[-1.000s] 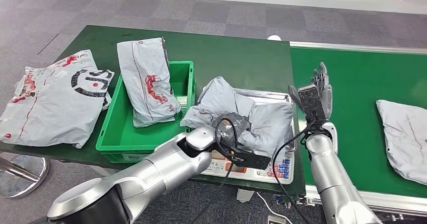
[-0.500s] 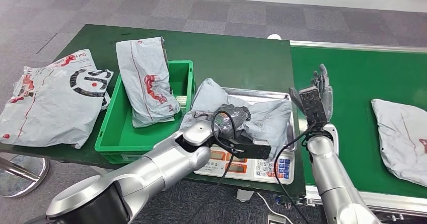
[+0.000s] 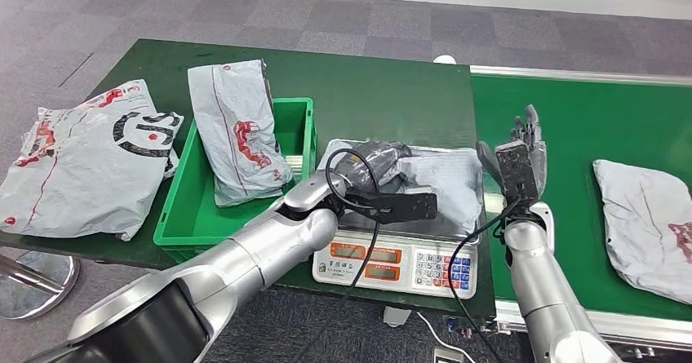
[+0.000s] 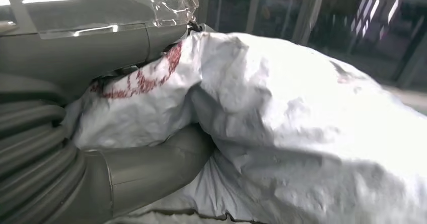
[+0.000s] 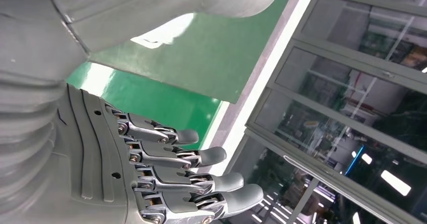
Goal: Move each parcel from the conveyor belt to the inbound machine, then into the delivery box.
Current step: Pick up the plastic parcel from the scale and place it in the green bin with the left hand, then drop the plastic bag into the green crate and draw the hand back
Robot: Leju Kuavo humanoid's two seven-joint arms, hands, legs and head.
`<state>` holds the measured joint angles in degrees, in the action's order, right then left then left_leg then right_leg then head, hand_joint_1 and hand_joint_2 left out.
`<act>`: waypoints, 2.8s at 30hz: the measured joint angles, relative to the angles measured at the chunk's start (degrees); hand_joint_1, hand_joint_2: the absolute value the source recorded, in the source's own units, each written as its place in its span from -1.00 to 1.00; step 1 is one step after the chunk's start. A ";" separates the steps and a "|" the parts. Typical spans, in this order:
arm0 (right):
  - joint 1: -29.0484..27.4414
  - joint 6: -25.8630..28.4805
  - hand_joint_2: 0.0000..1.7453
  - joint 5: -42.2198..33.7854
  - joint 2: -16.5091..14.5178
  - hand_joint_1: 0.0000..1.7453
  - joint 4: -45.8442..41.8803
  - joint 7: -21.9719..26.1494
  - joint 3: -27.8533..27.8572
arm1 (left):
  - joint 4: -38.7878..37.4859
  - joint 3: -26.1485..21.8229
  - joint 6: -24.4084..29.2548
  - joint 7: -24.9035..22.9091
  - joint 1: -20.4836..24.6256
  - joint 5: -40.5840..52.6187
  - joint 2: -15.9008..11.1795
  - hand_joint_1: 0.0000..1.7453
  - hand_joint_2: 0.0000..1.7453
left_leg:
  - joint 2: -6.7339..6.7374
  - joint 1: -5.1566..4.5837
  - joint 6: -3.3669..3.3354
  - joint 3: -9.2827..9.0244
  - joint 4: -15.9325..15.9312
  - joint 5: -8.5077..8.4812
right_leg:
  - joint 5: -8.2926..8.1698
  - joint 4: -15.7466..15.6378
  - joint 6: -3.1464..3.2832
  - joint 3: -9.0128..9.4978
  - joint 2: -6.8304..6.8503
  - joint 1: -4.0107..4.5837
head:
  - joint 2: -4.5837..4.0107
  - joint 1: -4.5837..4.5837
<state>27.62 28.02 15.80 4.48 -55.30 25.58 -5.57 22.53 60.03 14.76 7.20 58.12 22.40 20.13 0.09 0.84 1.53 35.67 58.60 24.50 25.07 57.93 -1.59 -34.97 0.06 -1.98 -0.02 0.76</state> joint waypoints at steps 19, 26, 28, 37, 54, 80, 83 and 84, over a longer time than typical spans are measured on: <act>-0.77 0.25 1.00 -0.87 0.24 -1.00 -1.23 -1.57 0.00 | -3.21 -2.49 19.18 -17.14 6.64 31.35 -2.95 1.00 1.00 | -0.03 0.00 0.00 0.09 0.00 -0.01 | 0.00 0.01 0.00 -0.05 0.05 0.00 | 0.00 0.00; -1.79 0.71 1.00 1.61 0.03 -1.00 -3.35 -3.52 0.00 | -4.01 -2.77 20.14 -26.88 7.47 42.94 -4.43 1.00 1.00 | -0.03 0.01 0.01 0.12 -0.02 -0.01 | 0.00 0.02 0.00 -0.07 0.03 0.01 | 0.01 0.00; -2.05 0.69 1.00 2.44 -0.09 -1.00 -4.14 -4.20 0.00 | -4.32 -3.01 19.55 -30.03 7.98 46.67 -5.50 1.00 1.00 | -0.02 0.01 0.02 0.12 -0.03 -0.02 | 0.00 0.02 0.01 -0.10 0.00 0.02 | 0.01 0.00; -5.59 0.34 1.00 4.56 -0.13 -1.00 -8.71 -5.62 0.00 | -6.08 -5.55 5.80 -39.28 9.34 54.12 -11.28 1.00 1.00 | -0.03 0.03 0.04 0.17 -0.02 -0.04 | 0.01 0.04 0.01 -0.17 0.02 0.02 | 0.00 0.01; -5.75 -1.68 1.00 4.67 -0.13 -1.00 -10.14 -5.51 0.00 | -7.98 -13.81 -6.15 -39.83 8.83 53.20 -18.77 1.00 1.00 | -0.01 0.08 0.14 0.29 -0.04 -0.11 | 0.00 0.08 0.04 -0.35 0.00 0.07 | 0.01 0.02; -2.53 -2.97 -1.00 3.26 0.80 -1.00 -7.33 -4.67 0.00 | -8.04 -24.59 -22.23 -30.18 4.09 48.03 -19.63 -1.00 1.00 | -0.07 0.05 0.13 0.33 -0.01 -0.11 | -0.01 0.07 0.03 -0.32 0.05 0.05 | 0.00 0.02; -1.76 -3.13 -1.00 3.23 1.09 -1.00 -6.50 -5.04 0.00 | -7.93 -26.64 -18.48 -29.01 3.76 47.20 -19.86 -1.00 1.00 | -0.07 0.06 0.14 0.32 -0.01 -0.12 | -0.01 0.07 0.03 -0.32 0.05 0.05 | 0.00 0.02; -1.63 -3.17 -1.00 3.34 1.13 -1.00 -6.28 -5.31 0.00 | -7.80 -27.42 -16.35 -28.35 3.73 46.69 -19.88 -1.00 1.00 | -0.07 0.06 0.14 0.32 0.00 -0.12 | -0.01 0.07 0.03 -0.33 0.05 0.06 | 0.00 0.02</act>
<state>25.98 24.85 19.14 5.61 -61.58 20.28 -5.57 14.74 32.61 -1.59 -21.15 61.85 69.09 0.25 0.03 0.90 1.67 35.99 58.60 24.38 25.06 58.00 -1.55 -35.30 0.11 -1.92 -0.02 0.79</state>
